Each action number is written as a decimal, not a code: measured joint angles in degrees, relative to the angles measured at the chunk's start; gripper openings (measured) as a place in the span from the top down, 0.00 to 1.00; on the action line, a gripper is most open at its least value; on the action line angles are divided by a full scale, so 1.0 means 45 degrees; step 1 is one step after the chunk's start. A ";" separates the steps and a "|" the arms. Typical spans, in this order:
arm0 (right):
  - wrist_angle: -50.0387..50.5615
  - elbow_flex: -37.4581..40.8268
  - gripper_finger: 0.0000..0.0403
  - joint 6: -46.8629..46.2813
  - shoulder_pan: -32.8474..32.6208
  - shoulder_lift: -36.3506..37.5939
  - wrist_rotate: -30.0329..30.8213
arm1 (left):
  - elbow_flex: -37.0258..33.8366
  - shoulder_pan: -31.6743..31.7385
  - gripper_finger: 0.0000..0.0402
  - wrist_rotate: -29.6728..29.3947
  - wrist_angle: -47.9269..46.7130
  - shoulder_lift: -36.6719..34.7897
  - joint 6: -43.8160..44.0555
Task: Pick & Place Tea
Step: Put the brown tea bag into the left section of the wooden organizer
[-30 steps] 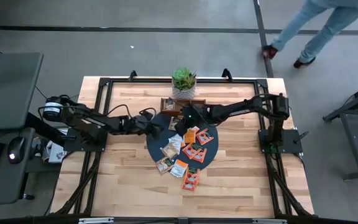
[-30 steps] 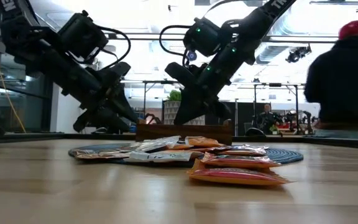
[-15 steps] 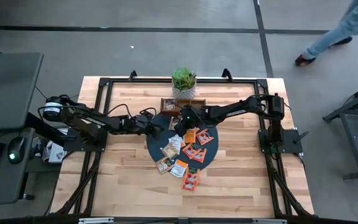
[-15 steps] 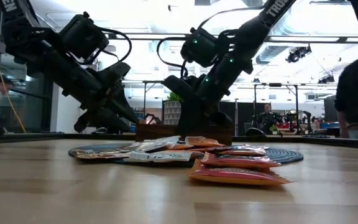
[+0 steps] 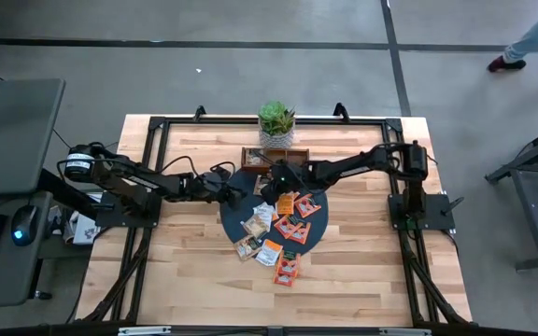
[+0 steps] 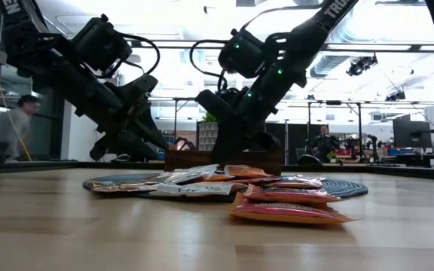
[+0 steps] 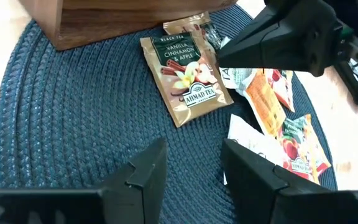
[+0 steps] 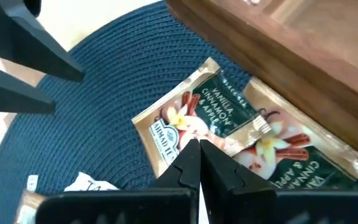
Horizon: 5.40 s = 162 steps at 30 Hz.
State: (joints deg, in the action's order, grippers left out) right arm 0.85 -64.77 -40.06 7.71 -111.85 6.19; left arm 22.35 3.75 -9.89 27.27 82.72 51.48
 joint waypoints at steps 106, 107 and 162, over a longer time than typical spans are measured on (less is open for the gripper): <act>0.1173 -0.1865 1.00 -0.0939 -0.2609 -0.1778 0.0444 | 0.3657 0.0010 0.62 0.1628 -0.3929 0.2684 0.4907; 0.1175 -0.1865 1.00 -0.0930 -0.2609 -0.1778 0.0449 | 0.3657 0.0010 0.62 0.1597 -0.3878 0.2692 0.4903; 0.1407 -0.1855 1.00 0.0191 -0.2619 -0.0971 0.0206 | 0.3706 0.0005 1.00 0.1685 -0.3634 0.2147 0.3609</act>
State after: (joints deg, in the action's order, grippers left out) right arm 7.18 -73.12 -39.20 -4.08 -116.22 7.11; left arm 39.03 3.77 -2.31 10.91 92.38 67.72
